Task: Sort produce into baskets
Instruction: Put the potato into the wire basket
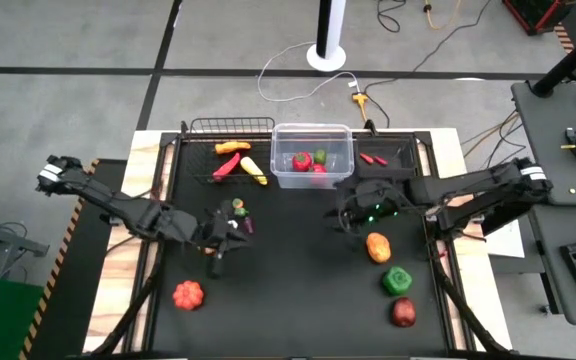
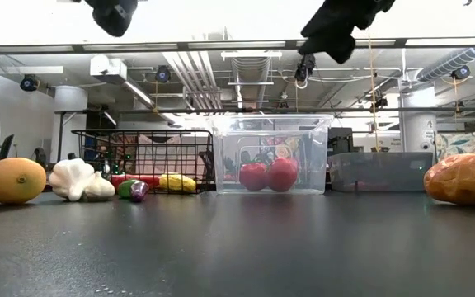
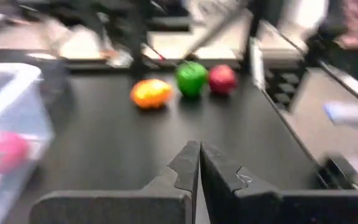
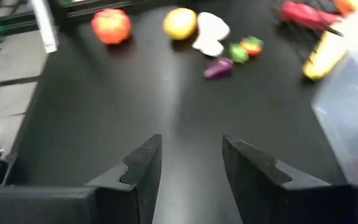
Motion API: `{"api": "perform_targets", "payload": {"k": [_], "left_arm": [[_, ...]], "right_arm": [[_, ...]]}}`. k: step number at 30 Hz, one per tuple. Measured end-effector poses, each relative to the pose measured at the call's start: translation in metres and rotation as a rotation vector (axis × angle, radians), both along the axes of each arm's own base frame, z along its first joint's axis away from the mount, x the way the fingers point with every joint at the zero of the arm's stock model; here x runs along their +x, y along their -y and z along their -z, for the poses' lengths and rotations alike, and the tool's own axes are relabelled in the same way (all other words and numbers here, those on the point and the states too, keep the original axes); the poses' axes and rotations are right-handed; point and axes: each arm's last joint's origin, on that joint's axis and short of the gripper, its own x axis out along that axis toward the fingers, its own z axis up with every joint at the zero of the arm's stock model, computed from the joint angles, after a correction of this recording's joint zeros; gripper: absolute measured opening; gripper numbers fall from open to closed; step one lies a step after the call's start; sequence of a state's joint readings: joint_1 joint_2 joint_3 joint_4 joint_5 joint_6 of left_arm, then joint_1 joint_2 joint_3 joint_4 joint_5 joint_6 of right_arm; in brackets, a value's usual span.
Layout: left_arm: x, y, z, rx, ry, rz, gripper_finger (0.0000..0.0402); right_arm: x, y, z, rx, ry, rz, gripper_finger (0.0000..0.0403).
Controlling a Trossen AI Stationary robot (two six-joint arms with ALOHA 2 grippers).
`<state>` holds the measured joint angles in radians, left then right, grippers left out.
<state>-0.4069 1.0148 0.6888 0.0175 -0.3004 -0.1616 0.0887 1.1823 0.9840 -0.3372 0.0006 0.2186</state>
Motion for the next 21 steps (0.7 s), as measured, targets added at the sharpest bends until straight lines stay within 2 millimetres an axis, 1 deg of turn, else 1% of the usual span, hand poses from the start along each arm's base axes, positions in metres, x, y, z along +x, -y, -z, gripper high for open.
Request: {"api": "perform_targets", "payload": {"k": [3, 5, 8, 11, 13, 17, 21], "left_arm": [[-0.008, -0.001, -0.010, -0.019, 0.049, -0.009, 0.0000], [-0.013, -0.002, -0.011, -0.018, 0.065, -0.008, 0.0000], [-0.020, -0.006, -0.004, -0.009, 0.072, -0.058, 0.0000], [-0.025, -0.009, 0.014, -0.043, 0.032, -0.123, 0.0000], [-0.029, -0.011, 0.024, -0.080, 0.014, -0.157, 0.0000], [-0.031, -0.012, 0.040, -0.140, -0.042, -0.169, 0.0000], [-0.032, -0.012, 0.044, -0.155, -0.064, -0.160, 0.0000]], "right_arm": [[0.011, -0.016, 0.008, -0.035, 0.046, -0.083, 0.0160], [0.017, -0.027, 0.014, -0.066, 0.075, -0.137, 0.0157], [0.027, -0.039, 0.027, -0.100, 0.128, -0.196, 0.0153], [0.038, -0.048, 0.040, -0.128, 0.159, -0.234, 0.0151], [0.045, -0.050, 0.048, -0.133, 0.173, -0.238, 0.0151], [0.058, -0.051, 0.063, -0.106, 0.176, -0.215, 0.0156], [0.065, -0.047, 0.075, -0.040, 0.134, -0.158, 0.0160]]}}
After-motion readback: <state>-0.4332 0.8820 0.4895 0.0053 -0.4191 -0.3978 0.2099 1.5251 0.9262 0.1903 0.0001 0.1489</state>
